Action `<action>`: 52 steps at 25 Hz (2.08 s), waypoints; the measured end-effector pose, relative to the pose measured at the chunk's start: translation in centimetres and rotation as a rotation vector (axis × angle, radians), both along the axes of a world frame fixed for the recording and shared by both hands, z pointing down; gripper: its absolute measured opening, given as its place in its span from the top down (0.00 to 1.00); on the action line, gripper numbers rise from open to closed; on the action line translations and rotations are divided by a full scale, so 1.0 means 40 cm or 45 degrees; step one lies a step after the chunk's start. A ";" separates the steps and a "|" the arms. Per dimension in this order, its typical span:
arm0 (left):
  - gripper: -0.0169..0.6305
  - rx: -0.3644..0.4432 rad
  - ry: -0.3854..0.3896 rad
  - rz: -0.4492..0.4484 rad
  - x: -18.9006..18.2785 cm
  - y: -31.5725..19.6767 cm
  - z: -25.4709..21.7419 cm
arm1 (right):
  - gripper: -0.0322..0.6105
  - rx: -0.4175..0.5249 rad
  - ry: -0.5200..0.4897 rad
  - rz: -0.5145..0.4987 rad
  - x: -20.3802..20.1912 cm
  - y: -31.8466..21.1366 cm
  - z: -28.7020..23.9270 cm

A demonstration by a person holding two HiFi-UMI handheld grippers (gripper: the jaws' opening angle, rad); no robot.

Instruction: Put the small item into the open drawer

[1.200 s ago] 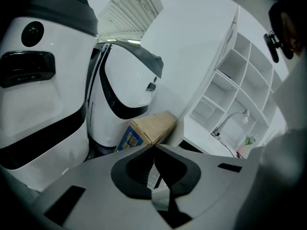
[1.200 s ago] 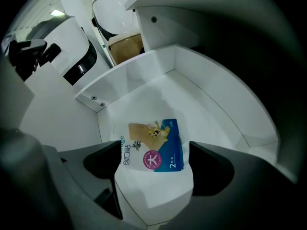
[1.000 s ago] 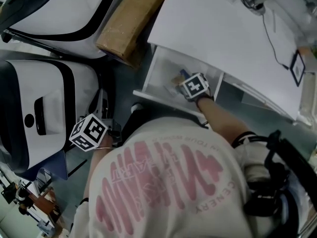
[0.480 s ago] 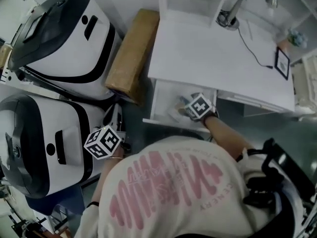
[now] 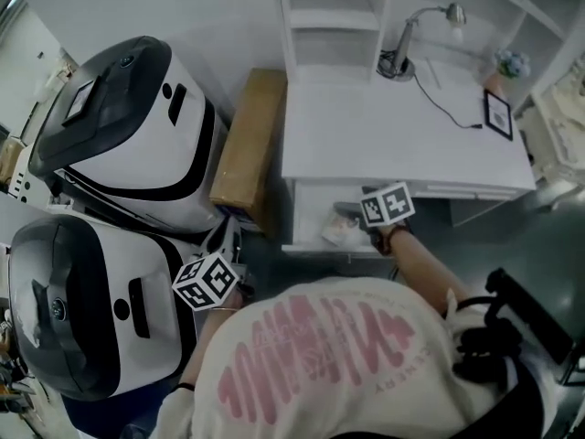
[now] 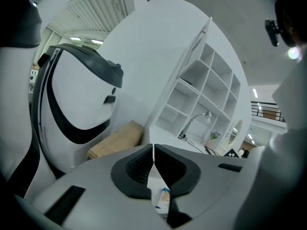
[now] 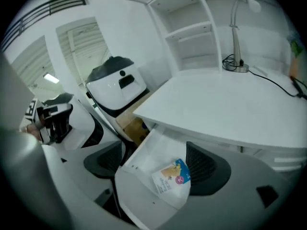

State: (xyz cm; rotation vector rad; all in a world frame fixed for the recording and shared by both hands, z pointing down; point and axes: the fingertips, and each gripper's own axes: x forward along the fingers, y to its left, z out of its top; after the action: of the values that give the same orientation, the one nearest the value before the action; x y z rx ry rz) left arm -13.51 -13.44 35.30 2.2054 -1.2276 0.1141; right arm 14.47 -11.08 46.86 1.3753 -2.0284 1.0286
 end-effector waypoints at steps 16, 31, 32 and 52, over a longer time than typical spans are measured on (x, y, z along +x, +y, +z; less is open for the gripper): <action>0.91 0.072 0.062 0.214 0.051 0.035 -0.061 | 0.28 0.445 -0.206 0.312 -0.070 0.073 -0.334; 0.91 0.090 0.077 0.331 0.039 0.093 -0.073 | 0.83 0.601 -0.238 0.431 -0.115 0.146 -0.411; 0.91 0.091 0.079 0.340 0.041 0.097 -0.073 | 0.83 0.597 -0.230 0.431 -0.120 0.152 -0.407; 0.91 0.088 0.099 0.512 0.104 0.172 -0.055 | 0.92 0.593 -0.158 0.502 -0.152 0.265 -0.369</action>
State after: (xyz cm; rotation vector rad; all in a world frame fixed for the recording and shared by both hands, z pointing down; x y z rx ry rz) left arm -9.35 -6.56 33.08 2.4668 -0.7434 0.1468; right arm 8.40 -0.48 32.12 2.0614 -2.2330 0.8353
